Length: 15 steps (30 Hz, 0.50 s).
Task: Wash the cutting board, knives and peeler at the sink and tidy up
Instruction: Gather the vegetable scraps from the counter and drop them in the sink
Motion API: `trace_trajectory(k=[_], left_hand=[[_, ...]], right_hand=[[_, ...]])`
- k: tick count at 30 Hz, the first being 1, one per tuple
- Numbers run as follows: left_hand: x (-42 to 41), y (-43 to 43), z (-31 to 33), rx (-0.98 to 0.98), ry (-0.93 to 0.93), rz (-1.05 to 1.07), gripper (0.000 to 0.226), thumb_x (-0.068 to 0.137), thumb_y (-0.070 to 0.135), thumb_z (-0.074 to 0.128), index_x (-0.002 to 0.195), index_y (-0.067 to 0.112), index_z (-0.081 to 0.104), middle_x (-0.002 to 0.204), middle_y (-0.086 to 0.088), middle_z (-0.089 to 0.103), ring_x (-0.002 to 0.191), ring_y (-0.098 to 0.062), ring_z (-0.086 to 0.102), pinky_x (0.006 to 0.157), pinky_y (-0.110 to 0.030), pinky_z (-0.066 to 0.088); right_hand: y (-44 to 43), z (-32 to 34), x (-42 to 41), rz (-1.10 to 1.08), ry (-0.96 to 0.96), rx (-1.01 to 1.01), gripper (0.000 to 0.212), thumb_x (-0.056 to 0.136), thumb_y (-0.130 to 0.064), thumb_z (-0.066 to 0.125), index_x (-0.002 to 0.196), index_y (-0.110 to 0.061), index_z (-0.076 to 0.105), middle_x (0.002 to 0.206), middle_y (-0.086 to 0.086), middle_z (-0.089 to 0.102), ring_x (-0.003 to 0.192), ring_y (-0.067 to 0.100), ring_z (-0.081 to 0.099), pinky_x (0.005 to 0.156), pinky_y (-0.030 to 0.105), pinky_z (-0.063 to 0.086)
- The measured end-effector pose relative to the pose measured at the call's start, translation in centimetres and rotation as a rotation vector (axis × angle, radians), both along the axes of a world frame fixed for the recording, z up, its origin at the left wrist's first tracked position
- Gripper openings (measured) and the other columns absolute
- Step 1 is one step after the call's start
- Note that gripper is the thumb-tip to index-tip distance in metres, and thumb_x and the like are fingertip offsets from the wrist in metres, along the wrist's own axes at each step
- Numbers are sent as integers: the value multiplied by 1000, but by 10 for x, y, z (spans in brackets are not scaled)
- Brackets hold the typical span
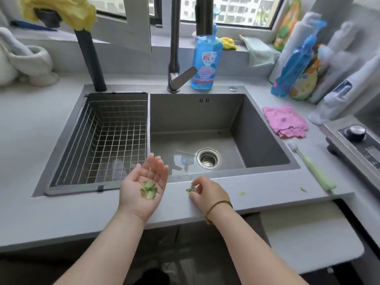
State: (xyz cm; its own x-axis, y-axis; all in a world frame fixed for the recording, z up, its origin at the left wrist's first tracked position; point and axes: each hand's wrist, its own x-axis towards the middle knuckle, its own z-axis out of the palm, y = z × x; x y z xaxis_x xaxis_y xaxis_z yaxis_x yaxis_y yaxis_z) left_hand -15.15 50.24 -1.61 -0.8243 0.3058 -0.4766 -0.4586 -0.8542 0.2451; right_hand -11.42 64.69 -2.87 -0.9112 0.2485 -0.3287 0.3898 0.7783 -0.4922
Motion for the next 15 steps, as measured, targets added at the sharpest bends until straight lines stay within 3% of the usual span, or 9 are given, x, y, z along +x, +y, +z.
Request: trace_trajectory(k=[5,12,13,15], left_hand=[[-13,18,3,-25,9,-70,37,98,24,32,87,7,63,68,-6,69,60,-14,69,58,-27,58],[-31,22,-6,-4,-21,-103,37,96,22,35,83,6,65,68,-7,69,58,-15,69,54,-29,58],[-33,23,-6,3,-13,-123,34,93,20,41,79,5,67,68,-7,69,59,-15,69,53,-29,58],[-38,23,-2,16,20,-172,10,66,11,70,71,2,72,70,-9,70,60,-17,69,52,-31,57]], right_hand=[[1,3,-6,95,-34,85,20,94,-29,45,109,-25,57,110,-3,60,102,19,55,76,24,37],[4,4,-4,166,35,42,15,91,-25,49,98,-20,61,111,-3,52,98,15,51,83,25,41],[7,4,0,133,82,8,9,90,-24,50,89,-24,59,102,-7,51,95,12,49,81,20,40],[21,5,10,4,175,-51,23,87,-22,55,68,-33,47,82,-16,44,86,6,45,71,9,35]])
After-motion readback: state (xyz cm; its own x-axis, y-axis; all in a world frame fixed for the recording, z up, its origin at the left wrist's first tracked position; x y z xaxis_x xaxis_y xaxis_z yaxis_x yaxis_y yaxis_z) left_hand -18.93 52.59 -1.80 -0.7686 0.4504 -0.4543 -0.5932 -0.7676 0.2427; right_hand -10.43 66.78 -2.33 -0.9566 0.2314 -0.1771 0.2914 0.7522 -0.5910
